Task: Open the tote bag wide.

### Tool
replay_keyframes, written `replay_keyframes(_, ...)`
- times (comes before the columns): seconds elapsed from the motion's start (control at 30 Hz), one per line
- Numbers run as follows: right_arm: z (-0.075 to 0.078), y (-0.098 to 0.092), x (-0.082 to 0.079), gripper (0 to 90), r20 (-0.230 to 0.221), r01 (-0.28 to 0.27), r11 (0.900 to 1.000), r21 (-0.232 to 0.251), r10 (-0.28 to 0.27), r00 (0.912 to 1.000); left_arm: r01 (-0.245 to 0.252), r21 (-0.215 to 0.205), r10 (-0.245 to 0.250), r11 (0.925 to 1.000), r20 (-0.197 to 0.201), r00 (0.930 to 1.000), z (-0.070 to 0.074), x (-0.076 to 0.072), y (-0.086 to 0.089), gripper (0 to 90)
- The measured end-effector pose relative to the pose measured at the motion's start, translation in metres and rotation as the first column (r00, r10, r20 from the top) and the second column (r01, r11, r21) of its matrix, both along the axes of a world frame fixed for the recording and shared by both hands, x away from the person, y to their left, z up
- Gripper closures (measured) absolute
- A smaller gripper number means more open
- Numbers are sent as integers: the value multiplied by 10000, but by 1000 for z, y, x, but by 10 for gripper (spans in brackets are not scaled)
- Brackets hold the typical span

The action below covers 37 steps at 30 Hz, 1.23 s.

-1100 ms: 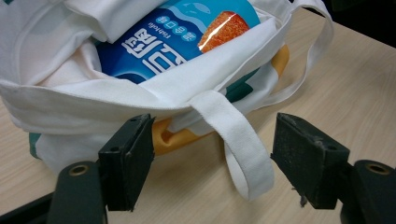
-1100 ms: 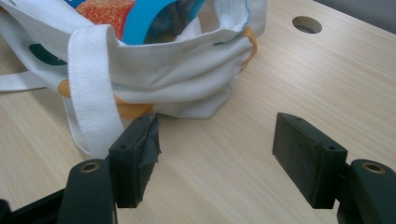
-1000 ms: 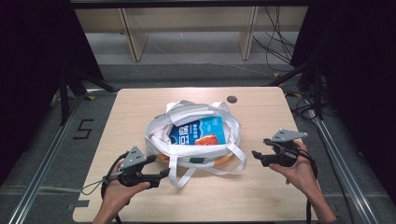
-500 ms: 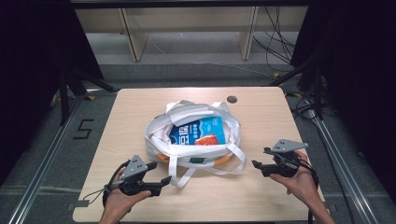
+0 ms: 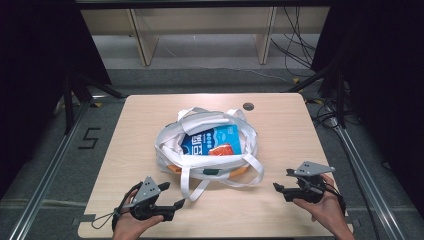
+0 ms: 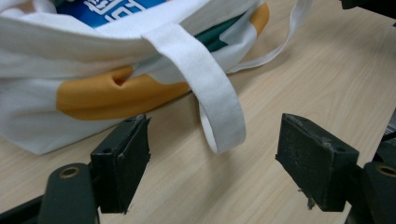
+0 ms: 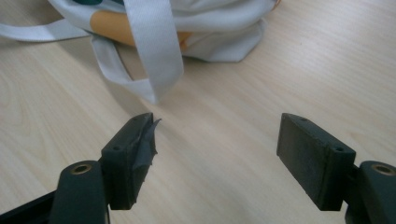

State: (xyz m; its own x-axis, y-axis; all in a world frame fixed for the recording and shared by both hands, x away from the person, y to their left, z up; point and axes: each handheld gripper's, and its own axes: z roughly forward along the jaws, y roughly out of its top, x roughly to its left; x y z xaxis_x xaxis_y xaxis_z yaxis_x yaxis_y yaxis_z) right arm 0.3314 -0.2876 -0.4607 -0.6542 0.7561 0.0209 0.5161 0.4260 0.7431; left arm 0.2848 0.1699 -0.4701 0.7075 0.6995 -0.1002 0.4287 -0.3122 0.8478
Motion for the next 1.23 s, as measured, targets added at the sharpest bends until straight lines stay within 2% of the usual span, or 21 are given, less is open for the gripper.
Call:
replay_keyframes(0.07,-3,-3,-2,288,209,-25,10000,-55,26,9998,-46,-78,45,10000,-47,10000,-4,-2,-2,244)
replay_keyframes(0.13,-5,-5,-6,287,245,-75,10000,-15,75,9997,33,204,-33,9998,-22,10000,-6,-3,-1,237)
replay_keyframes(0.2,-7,-6,-9,287,229,-89,10000,38,88,9997,-2,32,2,10000,-22,10000,-9,-5,-3,236)
replay_keyframes(0.33,-12,-7,-16,287,106,-217,9998,-2,217,9997,100,158,-100,9998,-1,10000,-14,-6,-3,233)
replay_keyframes(0.37,-12,-7,-18,287,-107,-241,9997,52,242,9997,-54,-8,54,10000,-160,9999,-17,-8,-5,233)
replay_keyframes(0.4,-13,-6,-21,287,-182,-106,9999,114,108,9998,39,110,-36,9999,-256,9997,-19,-10,-6,233)
replay_keyframes(0.43,-15,-7,-21,286,10,-299,9995,-32,299,9996,57,127,-54,9999,-284,9996,-20,-11,-8,231)
replay_keyframes(0.47,-15,-6,-24,285,-280,-175,9998,37,176,9995,35,111,-31,9999,-365,9993,-22,-12,-10,230)
replay_keyframes(0.5,-19,-7,-22,285,14,-553,9984,-73,553,9985,176,443,-159,9989,-375,9992,-23,-12,-11,229)
replay_keyframes(0.53,-19,-6,-27,285,-359,-214,9998,44,216,9991,142,352,-130,9993,-368,9992,-24,-13,-13,227)
replay_keyframes(0.6,-22,-6,-27,285,-161,-425,9990,-104,424,9990,238,717,-214,9971,-333,9992,-25,-13,-15,225)
replay_keyframes(0.63,-24,-6,-28,285,-119,-544,9983,-215,541,9985,243,567,-224,9981,-330,9992,-26,-13,-15,225)
replay_keyframes(0.67,-24,-5,-30,285,-291,-450,9987,-231,443,9986,243,523,-224,9983,-369,9991,-26,-13,-15,224)
replay_keyframes(0.73,-26,-5,-32,285,-297,-581,9978,-312,572,9979,385,882,-364,9954,-254,9990,-26,-11,-12,221)
replay_keyframes(0.77,-28,-5,-32,285,-157,-620,9976,-308,615,9980,167,531,-144,9985,-425,9990,-27,-12,-14,221)
replay_keyframes(0.87,-29,-3,-33,285,-463,-602,9978,-262,590,9972,184,652,-153,9977,-476,9988,-27,-11,-13,221)
replay_keyframes(1.03,-28,-5,-32,282,-346,-585,9977,-347,573,9978,109,474,-84,9988,-517,9986,-29,-12,-16,222)
replay_keyframes(1.13,-29,-4,-32,282,-408,-542,9983,-228,532,9977,290,729,-260,9969,-406,9988,-28,-10,-14,222)
replay_keyframes(1.17,-29,-4,-32,282,-381,-573,9980,-265,562,9977,197,904,-147,9957,-549,9984,-28,-10,-12,221)
replay_keyframes(1.2,-29,-4,-32,282,-448,-551,9980,-296,538,9975,145,636,-109,9979,-564,9984,-28,-10,-14,220)
replay_keyframes(1.23,-29,-5,-32,282,-432,-564,9979,-329,549,9976,105,744,-62,9972,-579,9983,-29,-10,-13,220)
